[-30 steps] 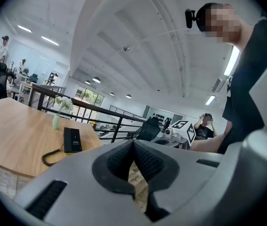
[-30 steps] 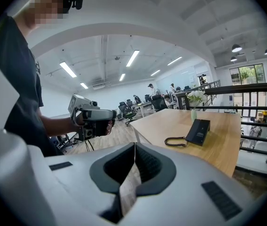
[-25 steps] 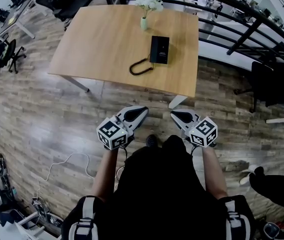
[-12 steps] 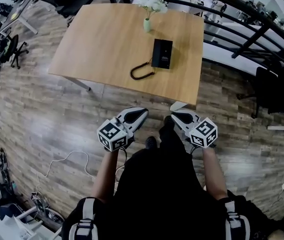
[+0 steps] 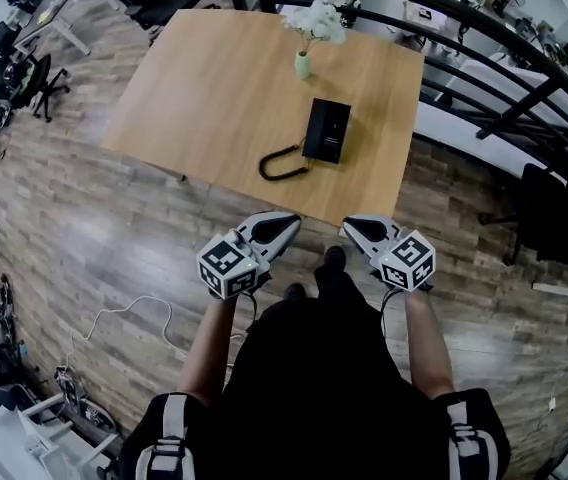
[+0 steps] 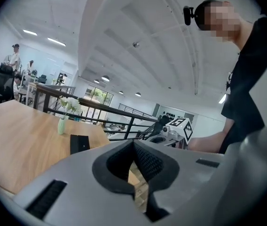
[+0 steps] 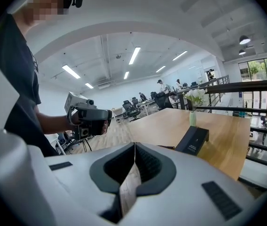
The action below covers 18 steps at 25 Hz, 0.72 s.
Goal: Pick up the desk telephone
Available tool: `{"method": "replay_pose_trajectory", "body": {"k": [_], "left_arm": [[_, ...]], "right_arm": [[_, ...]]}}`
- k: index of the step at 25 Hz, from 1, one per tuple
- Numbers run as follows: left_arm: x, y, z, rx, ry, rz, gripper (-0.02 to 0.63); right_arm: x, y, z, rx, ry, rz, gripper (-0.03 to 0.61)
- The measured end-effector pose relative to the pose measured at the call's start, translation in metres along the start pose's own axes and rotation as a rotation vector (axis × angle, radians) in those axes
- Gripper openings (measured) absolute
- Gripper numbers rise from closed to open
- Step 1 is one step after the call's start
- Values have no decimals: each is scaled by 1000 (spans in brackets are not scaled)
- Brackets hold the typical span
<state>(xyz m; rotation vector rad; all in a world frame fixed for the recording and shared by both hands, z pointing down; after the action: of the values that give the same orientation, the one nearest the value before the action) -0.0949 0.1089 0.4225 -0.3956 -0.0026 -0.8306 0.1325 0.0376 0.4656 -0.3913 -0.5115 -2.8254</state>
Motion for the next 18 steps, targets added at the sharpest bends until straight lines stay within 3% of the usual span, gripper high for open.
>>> {"method": "replay_pose_trajectory", "body": {"k": [10,18], "left_arm": [[44,-11,-16,-6,24,-71,21],[51,-13,-15,-9,26,-136,21]], "right_arm": [[-9,65,-23,-24,-24,-38,23],[-1,84,-26,-26,-26,-91,23]]}}
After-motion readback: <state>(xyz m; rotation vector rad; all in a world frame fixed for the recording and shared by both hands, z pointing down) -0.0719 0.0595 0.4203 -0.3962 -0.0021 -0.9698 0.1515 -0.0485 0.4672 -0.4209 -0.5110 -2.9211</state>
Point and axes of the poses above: the fingertips, and each gripper's own axes: x forward along the fingers, y to its right, z out of its underside, the point moved 9 cm from there along -x, backward along the fingers, and after that the axes turned 5 degrees about y, right-handed, at the moved point
